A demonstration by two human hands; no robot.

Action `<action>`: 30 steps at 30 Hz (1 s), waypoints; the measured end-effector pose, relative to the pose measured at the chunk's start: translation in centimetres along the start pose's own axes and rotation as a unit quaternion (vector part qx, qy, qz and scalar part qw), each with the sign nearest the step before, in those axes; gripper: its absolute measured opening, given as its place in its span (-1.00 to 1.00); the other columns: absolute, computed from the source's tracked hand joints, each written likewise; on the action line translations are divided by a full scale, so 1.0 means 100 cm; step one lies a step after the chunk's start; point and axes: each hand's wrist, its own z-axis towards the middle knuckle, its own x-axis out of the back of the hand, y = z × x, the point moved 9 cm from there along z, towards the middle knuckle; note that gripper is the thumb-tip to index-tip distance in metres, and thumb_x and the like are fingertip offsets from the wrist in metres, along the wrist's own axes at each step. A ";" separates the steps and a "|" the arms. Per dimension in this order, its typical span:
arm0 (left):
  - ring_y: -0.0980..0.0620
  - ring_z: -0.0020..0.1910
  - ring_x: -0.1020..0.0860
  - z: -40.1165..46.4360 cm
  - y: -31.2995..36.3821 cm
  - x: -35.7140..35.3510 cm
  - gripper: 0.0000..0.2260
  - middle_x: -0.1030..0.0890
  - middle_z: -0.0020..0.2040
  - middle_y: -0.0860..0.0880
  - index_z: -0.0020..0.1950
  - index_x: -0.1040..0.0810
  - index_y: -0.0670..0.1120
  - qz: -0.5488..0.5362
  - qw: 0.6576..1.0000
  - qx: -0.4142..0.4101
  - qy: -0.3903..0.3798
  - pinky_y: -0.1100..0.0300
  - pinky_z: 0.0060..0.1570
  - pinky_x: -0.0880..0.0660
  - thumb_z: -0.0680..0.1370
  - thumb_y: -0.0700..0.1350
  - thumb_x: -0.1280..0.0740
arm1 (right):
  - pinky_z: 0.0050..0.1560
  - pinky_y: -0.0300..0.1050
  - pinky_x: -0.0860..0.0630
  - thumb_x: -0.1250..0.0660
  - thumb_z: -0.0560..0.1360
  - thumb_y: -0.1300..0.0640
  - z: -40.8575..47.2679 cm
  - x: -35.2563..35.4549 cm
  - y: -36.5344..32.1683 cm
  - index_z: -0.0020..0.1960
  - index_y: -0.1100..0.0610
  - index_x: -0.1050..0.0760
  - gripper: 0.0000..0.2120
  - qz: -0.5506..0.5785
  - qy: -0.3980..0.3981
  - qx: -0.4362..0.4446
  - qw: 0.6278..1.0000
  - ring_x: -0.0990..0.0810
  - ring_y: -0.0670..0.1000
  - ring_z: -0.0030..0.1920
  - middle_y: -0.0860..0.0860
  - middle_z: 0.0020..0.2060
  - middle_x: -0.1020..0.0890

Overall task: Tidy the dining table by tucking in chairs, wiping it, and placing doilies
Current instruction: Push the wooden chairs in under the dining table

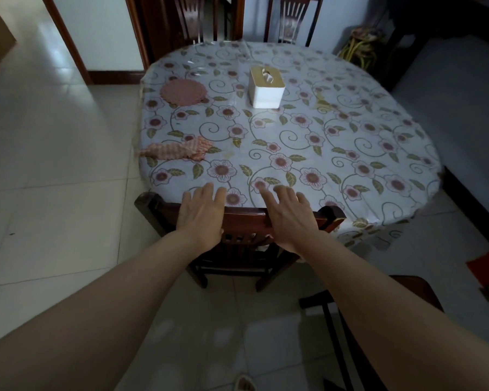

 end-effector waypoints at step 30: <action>-0.16 0.33 -0.35 -0.184 0.478 0.054 -0.41 -0.37 0.36 -0.15 0.41 -0.17 -0.09 -0.096 0.933 -0.334 -0.091 -0.11 0.28 -0.28 0.49 0.11 -0.30 | 0.42 0.02 -0.16 -0.21 0.42 0.32 -0.500 0.005 0.249 0.43 0.11 -0.15 -0.39 0.086 0.069 -0.397 0.911 -0.16 0.12 0.39 0.07 0.38 -0.25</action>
